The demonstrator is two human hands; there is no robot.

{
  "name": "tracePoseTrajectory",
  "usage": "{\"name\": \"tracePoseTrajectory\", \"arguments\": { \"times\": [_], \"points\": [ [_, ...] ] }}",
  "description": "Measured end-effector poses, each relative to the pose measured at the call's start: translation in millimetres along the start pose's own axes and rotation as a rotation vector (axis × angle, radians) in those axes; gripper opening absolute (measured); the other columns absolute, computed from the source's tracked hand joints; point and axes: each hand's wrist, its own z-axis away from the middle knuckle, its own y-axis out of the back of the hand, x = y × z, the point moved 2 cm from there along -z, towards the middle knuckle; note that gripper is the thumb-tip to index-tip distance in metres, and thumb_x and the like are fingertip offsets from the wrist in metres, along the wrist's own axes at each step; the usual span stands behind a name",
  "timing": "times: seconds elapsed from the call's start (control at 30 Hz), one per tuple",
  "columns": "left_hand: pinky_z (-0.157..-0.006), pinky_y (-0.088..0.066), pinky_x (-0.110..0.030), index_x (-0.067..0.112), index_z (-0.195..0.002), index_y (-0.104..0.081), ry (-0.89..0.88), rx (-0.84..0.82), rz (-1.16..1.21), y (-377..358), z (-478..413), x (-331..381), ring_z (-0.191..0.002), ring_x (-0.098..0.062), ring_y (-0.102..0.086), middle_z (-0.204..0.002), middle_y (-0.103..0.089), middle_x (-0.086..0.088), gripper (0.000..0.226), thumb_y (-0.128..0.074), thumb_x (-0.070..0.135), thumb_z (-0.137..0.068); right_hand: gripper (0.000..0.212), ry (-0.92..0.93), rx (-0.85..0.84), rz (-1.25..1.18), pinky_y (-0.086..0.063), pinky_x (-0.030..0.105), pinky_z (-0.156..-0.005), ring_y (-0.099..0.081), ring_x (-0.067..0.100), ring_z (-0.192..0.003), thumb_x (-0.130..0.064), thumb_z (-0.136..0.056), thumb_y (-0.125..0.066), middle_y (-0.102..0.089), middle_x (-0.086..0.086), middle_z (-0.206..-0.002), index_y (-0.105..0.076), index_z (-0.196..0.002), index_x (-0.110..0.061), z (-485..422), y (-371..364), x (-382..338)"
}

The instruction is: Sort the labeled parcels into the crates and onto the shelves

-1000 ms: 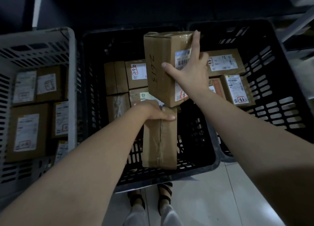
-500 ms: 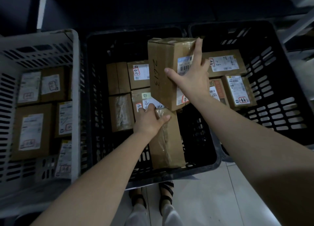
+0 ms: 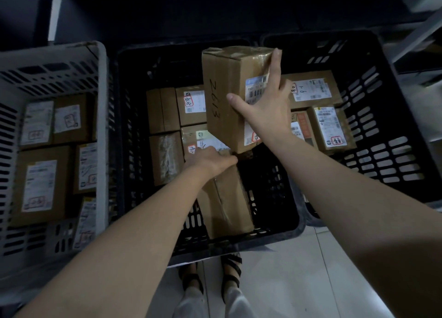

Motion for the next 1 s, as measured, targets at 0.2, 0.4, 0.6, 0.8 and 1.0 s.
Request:
{"name": "tracePoseTrajectory", "arguments": {
  "times": [0.2,0.4,0.6,0.8,1.0],
  "points": [
    [-0.089,-0.042,-0.03,0.017,-0.137,-0.04,0.017,-0.121,0.333,27,11,-26,-0.109,-0.023,-0.048,-0.124,-0.048,-0.005,0.064,-0.065,0.031,-0.08,0.112,0.015,-0.018,-0.047,-0.038,0.037,-0.087,-0.046,0.039,-0.121,-0.06,-0.077,-0.068,-0.023,0.027,-0.145,0.01,-0.152,-0.035,1,7,-4],
    [-0.096,-0.045,-0.034,0.027,-0.139,-0.043,0.008,-0.035,0.435,26,23,-50,-0.112,-0.023,-0.049,-0.132,-0.048,-0.005,0.068,-0.069,0.029,-0.076,0.113,0.026,-0.05,-0.056,-0.035,0.034,-0.084,-0.047,0.036,-0.117,-0.054,-0.077,-0.071,-0.024,0.024,-0.143,0.012,-0.152,-0.036,1,13,-9],
    [-0.107,-0.029,-0.047,0.042,-0.144,-0.027,-0.031,0.11,0.103,38,37,-60,-0.132,-0.036,-0.017,-0.148,-0.015,-0.006,0.083,-0.07,0.04,-0.073,0.117,0.035,-0.099,0.055,-0.043,0.041,-0.09,-0.046,0.039,-0.121,-0.058,-0.074,-0.072,-0.019,0.024,-0.146,0.015,-0.15,-0.038,6,10,-12],
    [-0.102,-0.031,-0.043,0.04,-0.144,-0.031,0.006,0.228,0.168,66,43,-70,-0.131,-0.033,-0.024,-0.145,-0.027,-0.002,0.084,-0.065,0.054,-0.069,0.113,-0.075,-0.383,0.314,-0.046,0.048,-0.091,-0.045,0.045,-0.122,-0.062,-0.073,-0.069,-0.02,0.021,-0.148,0.011,-0.149,-0.041,18,-7,-10],
    [-0.098,-0.034,-0.041,0.038,-0.145,-0.03,0.018,0.27,0.157,79,47,-76,-0.13,-0.034,-0.027,-0.147,-0.027,-0.003,0.082,-0.063,0.057,-0.072,0.11,-0.289,-0.591,0.471,-0.043,0.042,-0.082,-0.044,0.045,-0.124,-0.062,-0.077,-0.065,-0.016,0.022,-0.152,0.011,-0.152,-0.035,41,-23,14]
  ]
}}
